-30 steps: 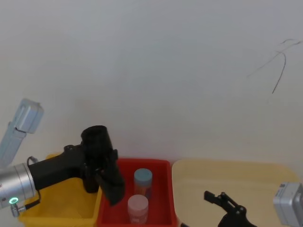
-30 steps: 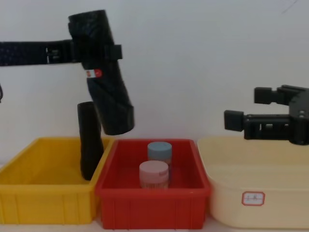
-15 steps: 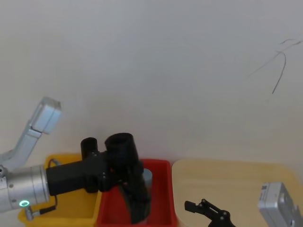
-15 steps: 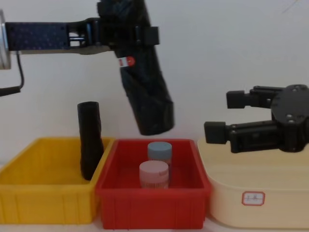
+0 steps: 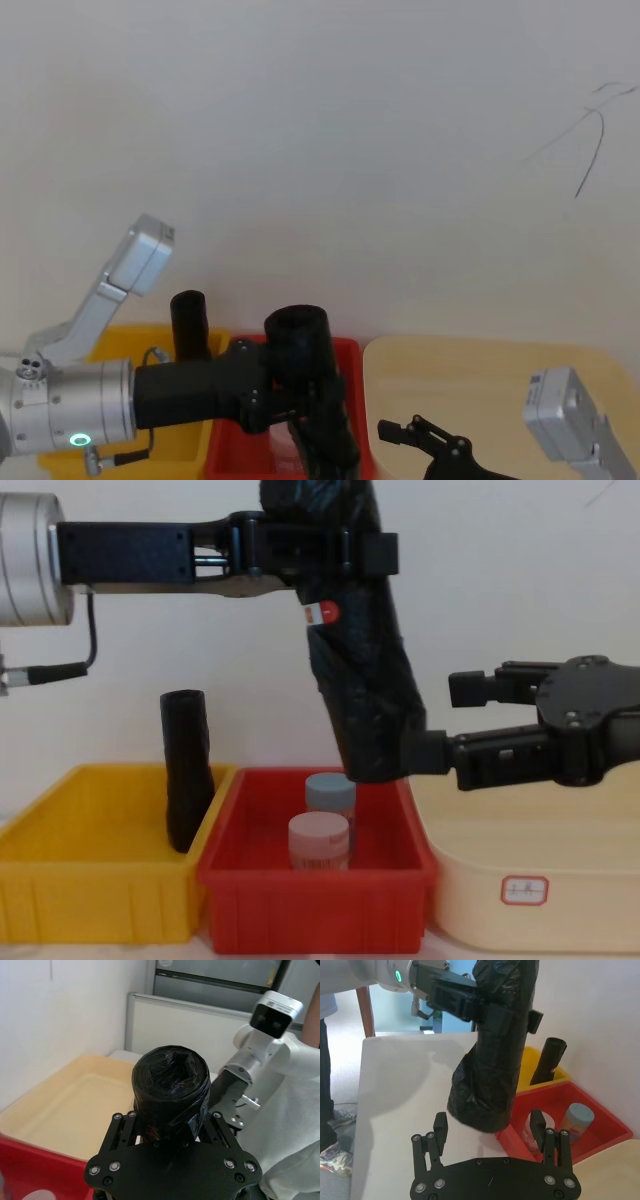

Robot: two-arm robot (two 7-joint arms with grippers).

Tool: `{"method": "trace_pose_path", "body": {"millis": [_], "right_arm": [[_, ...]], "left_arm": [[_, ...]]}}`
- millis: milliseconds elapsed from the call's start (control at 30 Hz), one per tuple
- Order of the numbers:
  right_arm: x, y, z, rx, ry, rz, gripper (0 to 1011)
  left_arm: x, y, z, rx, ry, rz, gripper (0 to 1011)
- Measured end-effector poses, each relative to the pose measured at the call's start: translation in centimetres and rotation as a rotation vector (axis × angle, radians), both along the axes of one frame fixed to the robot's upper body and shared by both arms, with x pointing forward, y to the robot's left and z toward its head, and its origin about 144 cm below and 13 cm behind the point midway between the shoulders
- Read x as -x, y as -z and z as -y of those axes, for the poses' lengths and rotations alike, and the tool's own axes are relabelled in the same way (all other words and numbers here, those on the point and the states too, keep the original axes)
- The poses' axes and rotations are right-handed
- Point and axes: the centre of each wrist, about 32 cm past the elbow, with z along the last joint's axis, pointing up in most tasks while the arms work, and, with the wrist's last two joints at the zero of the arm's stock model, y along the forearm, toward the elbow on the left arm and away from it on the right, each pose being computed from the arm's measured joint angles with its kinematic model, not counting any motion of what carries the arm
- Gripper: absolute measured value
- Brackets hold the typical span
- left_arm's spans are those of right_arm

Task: Pick up the garbage bag with the one hand and transfer it to the other hand.

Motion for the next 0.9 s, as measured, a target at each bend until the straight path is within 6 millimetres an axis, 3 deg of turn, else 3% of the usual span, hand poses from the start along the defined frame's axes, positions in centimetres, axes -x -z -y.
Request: {"method": "trace_pose_path", "body": {"millis": [900], "right_arm": [[-1.5,-0.2,-1.7,-0.044,-0.041,-0.064,1001]], "left_arm": [[-0.8,0.1,2.3,-0.002,0.106,-0.002,465]]}}
